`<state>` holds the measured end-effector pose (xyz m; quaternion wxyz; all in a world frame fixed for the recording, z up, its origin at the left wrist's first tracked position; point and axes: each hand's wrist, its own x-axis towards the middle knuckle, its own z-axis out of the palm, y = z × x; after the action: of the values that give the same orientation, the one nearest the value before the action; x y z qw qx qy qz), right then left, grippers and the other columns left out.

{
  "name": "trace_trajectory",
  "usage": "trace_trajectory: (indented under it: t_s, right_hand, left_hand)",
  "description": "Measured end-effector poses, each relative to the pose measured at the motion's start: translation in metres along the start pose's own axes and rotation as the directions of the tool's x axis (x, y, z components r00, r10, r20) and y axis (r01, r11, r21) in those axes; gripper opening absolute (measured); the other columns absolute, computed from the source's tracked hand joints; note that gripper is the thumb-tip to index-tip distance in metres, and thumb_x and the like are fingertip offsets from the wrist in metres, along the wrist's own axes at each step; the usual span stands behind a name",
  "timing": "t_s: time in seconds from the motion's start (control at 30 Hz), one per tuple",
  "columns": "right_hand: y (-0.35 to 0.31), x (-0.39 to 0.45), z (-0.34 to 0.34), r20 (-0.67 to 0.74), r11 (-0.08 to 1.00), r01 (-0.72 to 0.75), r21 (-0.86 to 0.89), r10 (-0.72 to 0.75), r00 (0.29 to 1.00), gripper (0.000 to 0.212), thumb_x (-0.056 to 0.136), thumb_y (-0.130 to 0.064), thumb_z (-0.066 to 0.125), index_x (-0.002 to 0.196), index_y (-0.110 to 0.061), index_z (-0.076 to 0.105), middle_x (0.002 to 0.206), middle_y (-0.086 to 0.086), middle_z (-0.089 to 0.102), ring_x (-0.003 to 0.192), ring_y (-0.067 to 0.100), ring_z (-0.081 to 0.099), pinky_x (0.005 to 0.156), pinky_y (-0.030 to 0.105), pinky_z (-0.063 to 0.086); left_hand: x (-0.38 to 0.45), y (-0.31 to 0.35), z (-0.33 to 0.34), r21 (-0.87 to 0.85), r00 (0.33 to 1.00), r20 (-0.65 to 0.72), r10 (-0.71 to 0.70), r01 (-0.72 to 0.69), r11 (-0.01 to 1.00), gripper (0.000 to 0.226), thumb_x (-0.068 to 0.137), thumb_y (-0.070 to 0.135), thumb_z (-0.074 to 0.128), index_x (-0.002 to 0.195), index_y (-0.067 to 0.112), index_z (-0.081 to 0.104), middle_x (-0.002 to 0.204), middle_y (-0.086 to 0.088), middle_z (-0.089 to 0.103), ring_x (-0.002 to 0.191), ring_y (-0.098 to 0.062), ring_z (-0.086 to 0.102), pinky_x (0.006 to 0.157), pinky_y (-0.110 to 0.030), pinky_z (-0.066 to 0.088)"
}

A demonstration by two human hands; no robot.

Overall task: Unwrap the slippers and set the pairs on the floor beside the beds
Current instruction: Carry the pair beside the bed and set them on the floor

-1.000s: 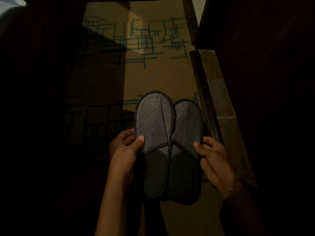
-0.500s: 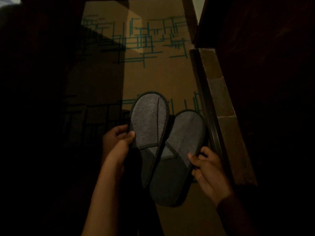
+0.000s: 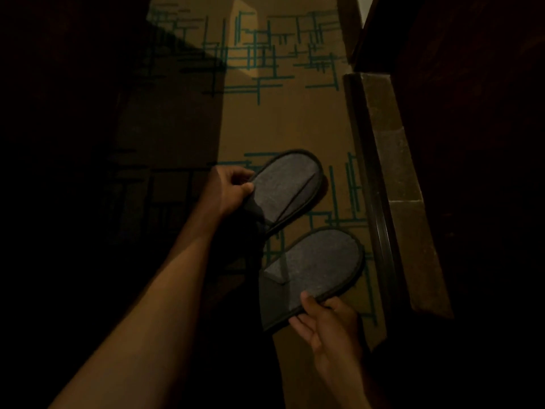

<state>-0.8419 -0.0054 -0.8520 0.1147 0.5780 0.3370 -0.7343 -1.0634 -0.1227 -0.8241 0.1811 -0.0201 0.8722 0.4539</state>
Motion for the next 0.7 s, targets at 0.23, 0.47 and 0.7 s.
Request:
trace_trajectory:
  t_s: [0.23, 0.47, 0.7]
  right_hand:
    - [0.012, 0.015, 0.007, 0.052, 0.953, -0.241, 0.184, 0.235, 0.971, 0.054, 0.087, -0.003, 0.071, 0.136, 0.002, 0.048, 0.123, 0.034, 0.059, 0.092, 0.040, 0.064, 0.052, 0.038, 0.061]
    - [0.020, 0.012, 0.029, 0.042, 0.917, -0.193, 0.348, 0.191, 0.981, 0.048, 0.090, 0.005, 0.064, 0.135, 0.000, 0.047, 0.095, 0.030, 0.061, 0.079, 0.034, 0.064, 0.058, 0.037, 0.059]
    - [0.007, 0.003, 0.058, 0.057, 0.896, -0.261, 0.358, 0.258, 0.964, 0.035, 0.091, 0.002, 0.063, 0.125, 0.009, 0.056, 0.126, 0.027, 0.058, 0.128, 0.036, 0.053, 0.091, 0.036, 0.049]
  left_hand:
    - [0.030, 0.011, 0.005, 0.201, 0.975, 0.209, 0.079, -0.122, 0.972, 0.035, 0.091, 0.000, 0.067, 0.126, -0.002, 0.066, 0.119, -0.023, 0.071, 0.098, -0.018, 0.063, 0.087, -0.029, 0.051]
    - [0.048, 0.014, 0.009, 0.283, 0.912, 0.370, 0.174, -0.289, 0.914, 0.042, 0.084, 0.002, 0.076, 0.125, 0.000, 0.066, 0.119, -0.020, 0.071, 0.111, -0.028, 0.068, 0.098, -0.039, 0.054]
    - [0.060, 0.018, 0.024, 0.324, 0.870, 0.388, 0.304, -0.437, 0.839, 0.031, 0.079, 0.001, 0.077, 0.110, 0.004, 0.073, 0.104, -0.015, 0.075, 0.097, -0.022, 0.069, 0.083, -0.027, 0.052]
